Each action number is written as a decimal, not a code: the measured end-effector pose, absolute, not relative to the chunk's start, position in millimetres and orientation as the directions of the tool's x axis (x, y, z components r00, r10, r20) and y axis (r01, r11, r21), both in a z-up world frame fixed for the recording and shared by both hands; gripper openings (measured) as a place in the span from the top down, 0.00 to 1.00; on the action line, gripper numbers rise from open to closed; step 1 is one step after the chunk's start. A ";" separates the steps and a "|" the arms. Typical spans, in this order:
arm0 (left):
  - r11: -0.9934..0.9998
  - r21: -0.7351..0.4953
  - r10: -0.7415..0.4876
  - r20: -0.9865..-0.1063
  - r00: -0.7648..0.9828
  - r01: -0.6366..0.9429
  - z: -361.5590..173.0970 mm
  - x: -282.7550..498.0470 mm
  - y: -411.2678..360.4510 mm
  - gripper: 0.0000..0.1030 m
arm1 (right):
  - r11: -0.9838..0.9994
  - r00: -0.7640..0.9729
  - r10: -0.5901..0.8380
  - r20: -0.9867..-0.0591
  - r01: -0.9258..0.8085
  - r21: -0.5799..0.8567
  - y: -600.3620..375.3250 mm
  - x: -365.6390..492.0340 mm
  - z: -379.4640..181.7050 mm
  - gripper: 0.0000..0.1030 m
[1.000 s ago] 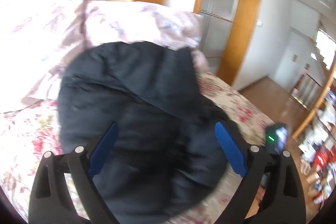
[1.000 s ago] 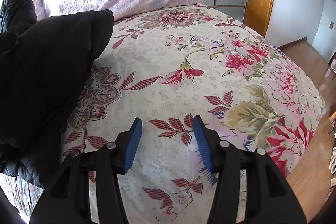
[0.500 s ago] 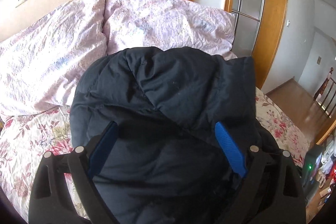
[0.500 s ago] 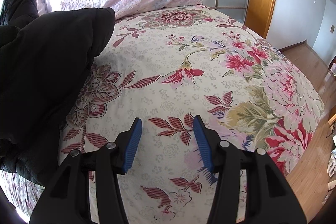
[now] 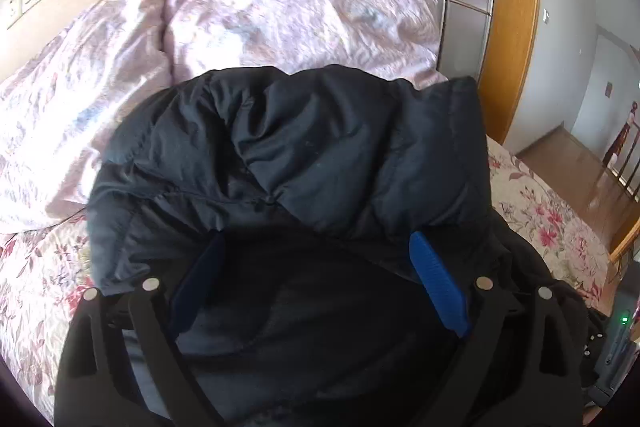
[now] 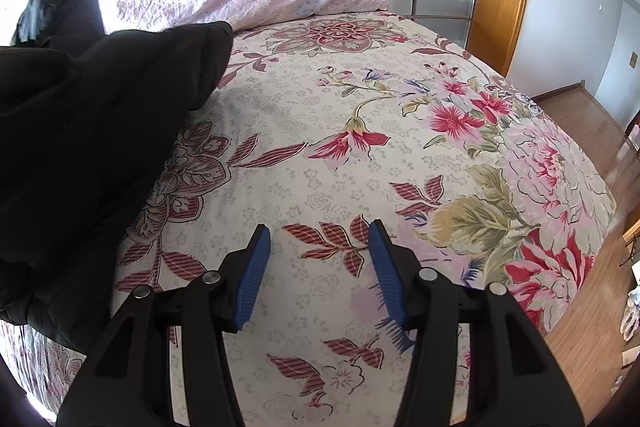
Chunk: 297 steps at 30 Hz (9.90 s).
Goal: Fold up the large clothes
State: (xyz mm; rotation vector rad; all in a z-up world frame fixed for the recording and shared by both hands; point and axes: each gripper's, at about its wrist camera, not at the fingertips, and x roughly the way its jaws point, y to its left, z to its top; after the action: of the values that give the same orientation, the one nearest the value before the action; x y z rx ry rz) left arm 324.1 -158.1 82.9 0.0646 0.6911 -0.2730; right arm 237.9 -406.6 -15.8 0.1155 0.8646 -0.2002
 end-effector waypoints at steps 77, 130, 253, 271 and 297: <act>0.991 0.002 -0.102 -0.656 0.748 0.136 22.6 364.3 -95.7 0.02 | 0.989 0.721 0.145 -0.678 -0.076 0.130 -286.9 394.1 -6.2 0.49; 0.998 0.030 -0.016 -0.706 0.708 0.053 8.0 434.0 -97.7 0.02 | 0.996 0.702 0.059 -0.709 0.006 0.089 -274.5 442.8 -10.9 0.45; 0.980 -0.196 -0.082 -0.549 0.832 -0.032 54.6 266.4 121.2 0.08 | 0.968 0.699 0.230 -0.677 -0.095 0.231 -243.8 340.2 57.3 0.20; 0.998 0.037 0.066 -0.631 0.773 -0.056 26.0 312.7 33.2 0.04 | 0.953 0.674 0.247 -0.696 -0.298 0.050 -144.6 399.5 13.7 0.57; 0.999 0.001 0.043 -0.569 0.821 -0.052 5.9 305.6 38.1 0.02 | 0.970 0.768 0.218 -0.602 -0.102 0.222 -192.4 380.4 21.6 0.51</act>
State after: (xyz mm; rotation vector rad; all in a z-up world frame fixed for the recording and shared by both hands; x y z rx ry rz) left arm 305.6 38.1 5.9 -0.0145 0.6053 0.0504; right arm 380.4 -192.4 21.6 0.1805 0.6737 0.1746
